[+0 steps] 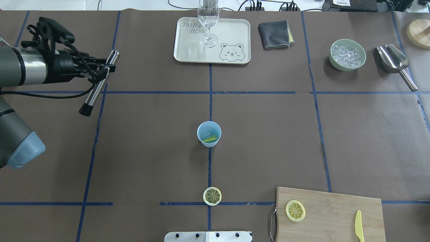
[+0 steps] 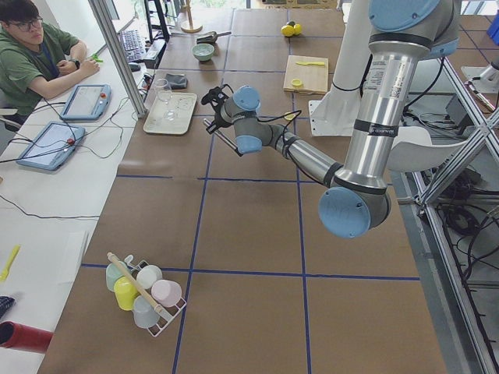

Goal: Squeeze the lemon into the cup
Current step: 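Carry the muddler over the blue cup and lower it inside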

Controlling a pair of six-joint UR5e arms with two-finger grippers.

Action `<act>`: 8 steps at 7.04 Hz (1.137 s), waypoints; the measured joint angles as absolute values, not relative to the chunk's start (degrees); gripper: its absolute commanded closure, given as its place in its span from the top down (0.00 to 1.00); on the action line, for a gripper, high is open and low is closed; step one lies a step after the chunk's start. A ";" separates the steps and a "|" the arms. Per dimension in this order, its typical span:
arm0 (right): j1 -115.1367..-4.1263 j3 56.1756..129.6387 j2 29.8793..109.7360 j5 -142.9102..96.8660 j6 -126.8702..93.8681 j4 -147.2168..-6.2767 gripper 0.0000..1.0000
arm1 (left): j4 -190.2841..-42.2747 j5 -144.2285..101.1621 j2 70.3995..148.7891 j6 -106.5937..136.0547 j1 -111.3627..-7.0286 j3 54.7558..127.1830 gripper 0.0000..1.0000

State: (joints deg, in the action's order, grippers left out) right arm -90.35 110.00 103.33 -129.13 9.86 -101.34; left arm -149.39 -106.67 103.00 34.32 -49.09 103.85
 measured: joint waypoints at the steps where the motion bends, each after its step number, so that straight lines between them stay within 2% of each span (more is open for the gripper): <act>1: -90.53 109.81 103.55 -129.17 9.88 -101.34 1.00 | -159.78 -104.84 104.03 35.91 -48.71 101.58 0.00; 3: -91.08 109.58 103.83 -129.14 9.85 -101.33 1.00 | -174.99 -100.48 108.82 38.67 -44.44 97.11 0.00; 5: -91.87 109.16 103.88 -129.11 9.79 -101.34 1.00 | -181.82 -92.57 117.01 36.55 -36.23 91.03 0.00; 8: -93.48 108.70 103.75 -129.01 9.76 -101.34 1.00 | -190.57 -85.80 122.28 26.62 -29.19 82.34 0.00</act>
State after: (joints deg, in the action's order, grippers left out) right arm -93.48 108.70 103.75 -129.01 9.76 -101.34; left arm -190.57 -85.80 122.28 26.62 -29.19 82.34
